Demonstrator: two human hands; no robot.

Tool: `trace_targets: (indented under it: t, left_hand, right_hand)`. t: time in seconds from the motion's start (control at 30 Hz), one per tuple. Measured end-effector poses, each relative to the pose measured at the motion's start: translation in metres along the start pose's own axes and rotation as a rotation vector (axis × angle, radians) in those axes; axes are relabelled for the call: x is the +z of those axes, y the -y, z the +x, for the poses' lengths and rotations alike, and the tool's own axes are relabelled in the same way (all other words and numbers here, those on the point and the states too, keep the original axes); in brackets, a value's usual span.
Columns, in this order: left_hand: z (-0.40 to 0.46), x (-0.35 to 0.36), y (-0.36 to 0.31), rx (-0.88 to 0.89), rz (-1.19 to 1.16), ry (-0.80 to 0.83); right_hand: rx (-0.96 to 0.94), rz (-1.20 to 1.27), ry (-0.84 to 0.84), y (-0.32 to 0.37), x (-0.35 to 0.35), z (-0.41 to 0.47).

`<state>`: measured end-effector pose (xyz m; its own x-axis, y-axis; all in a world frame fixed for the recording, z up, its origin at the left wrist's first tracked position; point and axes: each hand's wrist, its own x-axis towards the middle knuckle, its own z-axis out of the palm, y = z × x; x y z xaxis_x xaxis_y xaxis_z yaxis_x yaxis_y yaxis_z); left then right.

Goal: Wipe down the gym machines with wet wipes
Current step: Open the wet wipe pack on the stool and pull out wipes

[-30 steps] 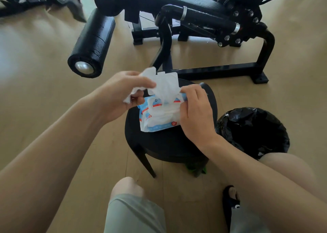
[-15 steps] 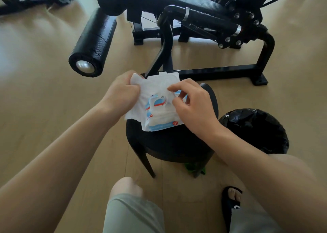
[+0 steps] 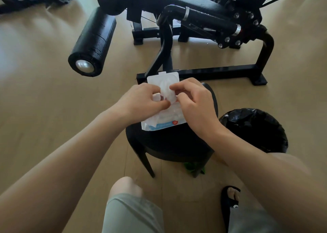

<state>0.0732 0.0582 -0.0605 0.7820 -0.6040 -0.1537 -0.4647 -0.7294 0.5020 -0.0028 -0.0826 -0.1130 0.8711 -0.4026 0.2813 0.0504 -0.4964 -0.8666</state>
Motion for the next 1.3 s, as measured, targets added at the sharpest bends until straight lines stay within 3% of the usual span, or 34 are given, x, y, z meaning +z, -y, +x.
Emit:
trace_targets:
  t: [0.17,0.33,0.5,0.73,1.13,1.3]
  left_hand:
    - [0.001,0.0,0.006,-0.112,-0.371,0.071]
    - [-0.001,0.002,0.012,-0.188,-0.51,0.051]
    - [-0.005,0.005,0.013,-0.167,-0.576,0.023]
    - [-0.005,0.004,0.015,-0.147,-0.595,0.009]
    - [-0.005,0.004,0.02,-0.152,-0.633,0.033]
    - [-0.004,0.005,0.016,-0.152,-0.62,0.02]
  right_hand:
    - [-0.149,-0.085,-0.007,-0.006,-0.002,-0.002]
    - [-0.253,-0.255,0.152,-0.004,-0.006,-0.007]
    - [-0.305,-0.463,0.369,0.002,-0.014,-0.003]
    - [-0.215,-0.523,0.546,0.021,-0.021,0.014]
    - [-0.223,-0.601,0.622,0.025,-0.025,0.016]
    - [-0.251,-0.788,0.704,0.035,-0.023,0.019]
